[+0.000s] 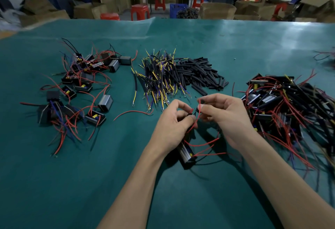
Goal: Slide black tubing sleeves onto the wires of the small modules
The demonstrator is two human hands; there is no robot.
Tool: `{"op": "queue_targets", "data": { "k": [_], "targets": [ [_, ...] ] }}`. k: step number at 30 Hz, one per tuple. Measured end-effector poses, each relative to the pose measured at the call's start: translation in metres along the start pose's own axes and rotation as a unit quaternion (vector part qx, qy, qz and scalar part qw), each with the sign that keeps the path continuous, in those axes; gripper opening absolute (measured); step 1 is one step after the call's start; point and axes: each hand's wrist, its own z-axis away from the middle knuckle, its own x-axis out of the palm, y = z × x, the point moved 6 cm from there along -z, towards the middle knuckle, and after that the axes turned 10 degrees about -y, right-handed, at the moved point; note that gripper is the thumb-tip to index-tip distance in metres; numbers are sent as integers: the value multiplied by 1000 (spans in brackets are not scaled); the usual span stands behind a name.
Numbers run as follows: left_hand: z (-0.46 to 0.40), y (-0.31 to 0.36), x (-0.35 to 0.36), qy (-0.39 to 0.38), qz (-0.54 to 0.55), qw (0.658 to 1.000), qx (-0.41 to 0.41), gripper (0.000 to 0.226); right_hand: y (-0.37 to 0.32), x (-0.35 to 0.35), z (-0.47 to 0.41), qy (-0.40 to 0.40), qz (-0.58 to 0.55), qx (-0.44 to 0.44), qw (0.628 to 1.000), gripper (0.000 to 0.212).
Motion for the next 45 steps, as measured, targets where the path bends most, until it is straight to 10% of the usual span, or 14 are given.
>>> {"op": "queue_targets", "data": {
  "k": [45],
  "targets": [
    [-2,-5,-3,50,-42,998,6,16,-5,4,5,11,53,-10,998,18]
  ]
}}
